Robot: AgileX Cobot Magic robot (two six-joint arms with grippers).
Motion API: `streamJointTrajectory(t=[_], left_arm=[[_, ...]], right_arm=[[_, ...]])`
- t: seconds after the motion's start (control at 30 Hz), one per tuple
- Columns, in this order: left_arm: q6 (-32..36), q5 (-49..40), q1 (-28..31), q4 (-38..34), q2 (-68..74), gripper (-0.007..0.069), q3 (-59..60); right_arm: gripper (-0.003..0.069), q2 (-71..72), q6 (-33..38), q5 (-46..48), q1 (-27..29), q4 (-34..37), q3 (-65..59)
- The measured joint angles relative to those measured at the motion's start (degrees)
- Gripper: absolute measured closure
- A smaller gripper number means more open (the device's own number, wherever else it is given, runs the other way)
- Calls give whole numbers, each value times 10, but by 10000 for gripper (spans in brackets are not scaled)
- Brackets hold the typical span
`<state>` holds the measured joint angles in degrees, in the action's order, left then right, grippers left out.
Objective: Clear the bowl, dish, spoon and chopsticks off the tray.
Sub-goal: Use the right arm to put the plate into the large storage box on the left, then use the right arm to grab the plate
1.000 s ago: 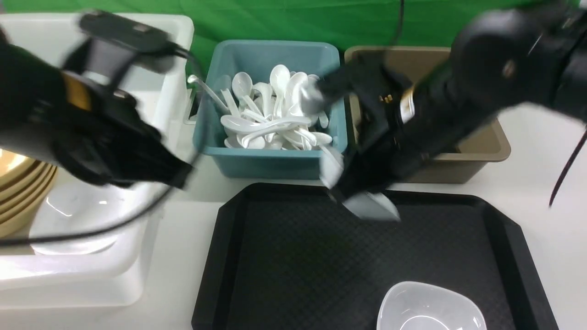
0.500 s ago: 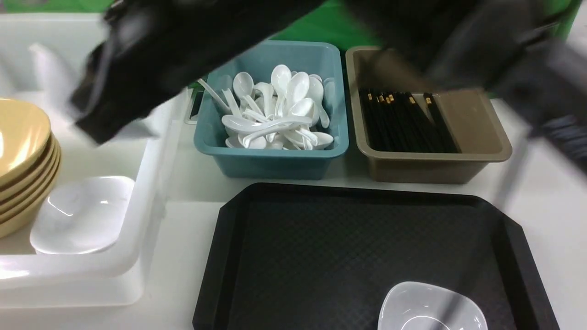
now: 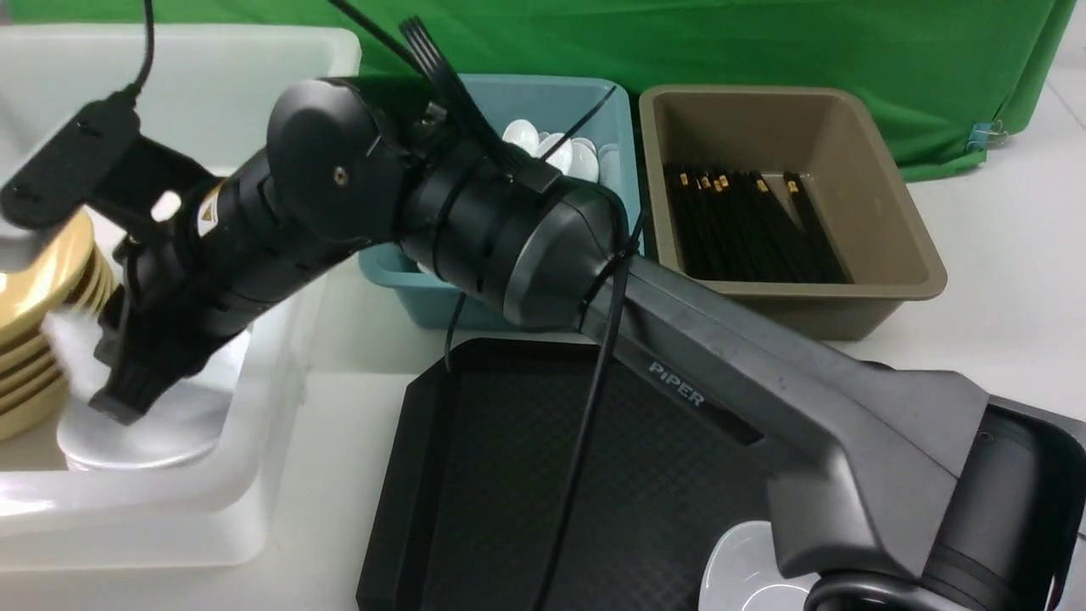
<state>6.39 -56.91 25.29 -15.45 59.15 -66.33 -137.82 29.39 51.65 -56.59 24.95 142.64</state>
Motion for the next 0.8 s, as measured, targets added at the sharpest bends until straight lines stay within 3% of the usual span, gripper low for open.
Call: streamJointTrajectory(t=[0.13,0.23,0.3,0.4,0.43,0.5,0.57,0.6,0.63,0.7,0.73,0.8], left_arm=[[9,0,0,-2,0,639,0],[11,0,0,-6,0,638,0],[24,-4,-5,-26,0,638,0],[57,-10,-49,-58,0,638,0],[74,-14,-82,-72,0,638,0],[109,-25,-154,-91,0,638,0],[135,-29,-239,-102,0,638,5],[137,-29,-248,-103,0,638,6],[150,-29,-317,-105,1,638,12],[158,-30,-372,-105,2,638,18],[161,-29,-427,-98,6,638,28],[161,-27,-456,-90,9,638,34]], right_arm=[[302,6,0,37,0,-3,7],[266,21,-19,95,2,-32,21],[323,48,-86,155,5,-114,42],[482,107,-154,170,21,-231,40],[561,139,-172,172,34,-260,28],[624,200,-194,172,58,-286,-22],[633,270,-207,171,82,-296,-103],[633,277,-209,171,84,-296,-112],[629,334,-219,172,101,-299,-199],[617,382,-233,172,114,-299,-285],[593,432,-248,173,125,-297,-389],[568,462,-257,171,128,-292,-455]])
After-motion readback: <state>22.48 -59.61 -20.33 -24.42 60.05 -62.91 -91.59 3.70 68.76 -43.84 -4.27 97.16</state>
